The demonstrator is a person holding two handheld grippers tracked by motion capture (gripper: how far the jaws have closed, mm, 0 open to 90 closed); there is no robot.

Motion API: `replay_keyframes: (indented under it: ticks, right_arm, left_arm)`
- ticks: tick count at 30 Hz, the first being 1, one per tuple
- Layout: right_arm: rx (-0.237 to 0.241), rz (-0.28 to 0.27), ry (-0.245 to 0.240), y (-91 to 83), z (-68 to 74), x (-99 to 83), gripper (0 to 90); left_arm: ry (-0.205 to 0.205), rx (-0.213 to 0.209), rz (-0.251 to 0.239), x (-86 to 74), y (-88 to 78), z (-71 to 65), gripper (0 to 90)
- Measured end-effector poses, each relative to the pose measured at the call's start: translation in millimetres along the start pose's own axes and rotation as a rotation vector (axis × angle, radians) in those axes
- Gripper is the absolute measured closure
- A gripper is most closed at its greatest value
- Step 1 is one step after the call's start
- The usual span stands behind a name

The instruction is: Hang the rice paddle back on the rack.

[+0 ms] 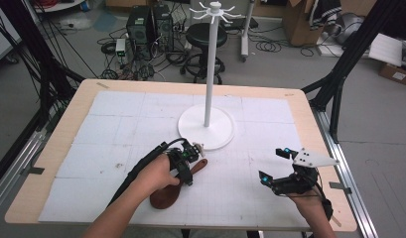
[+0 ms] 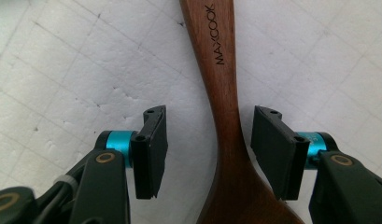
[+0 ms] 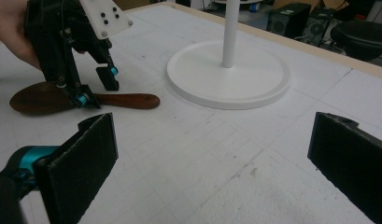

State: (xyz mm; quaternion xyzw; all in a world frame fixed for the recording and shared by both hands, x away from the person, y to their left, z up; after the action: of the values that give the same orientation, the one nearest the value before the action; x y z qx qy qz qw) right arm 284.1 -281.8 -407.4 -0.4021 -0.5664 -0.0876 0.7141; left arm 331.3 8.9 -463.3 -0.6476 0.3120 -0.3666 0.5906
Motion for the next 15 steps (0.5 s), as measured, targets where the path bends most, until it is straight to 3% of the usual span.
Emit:
replay_keyframes:
  ticks: [2,15]
  right_arm:
    - [0.0,0.0,0.002,-0.2,0.2,0.0,0.5]
    - [0.0,-0.002,0.0,-0.3,-0.2,-0.1,0.6]
  left_arm:
    - [-0.003,-0.003,0.004,0.1,-0.4,-0.6,52.1]
    - [0.007,0.003,0.033,1.5,-1.1,-6.0,63.0]
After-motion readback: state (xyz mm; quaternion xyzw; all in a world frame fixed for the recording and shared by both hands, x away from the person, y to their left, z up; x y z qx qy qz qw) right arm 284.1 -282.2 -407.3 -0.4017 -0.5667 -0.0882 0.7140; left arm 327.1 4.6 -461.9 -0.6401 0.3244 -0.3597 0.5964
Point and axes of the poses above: each handheld gripper's, and its own axes: y roughly forward along the jaws, x roughly out of its top, z roughly to its left, the point moved 5 cm from there along y, roughly forward along the jaws, and after that the axes turned 5 degrees about z, right-handed, at the moved point
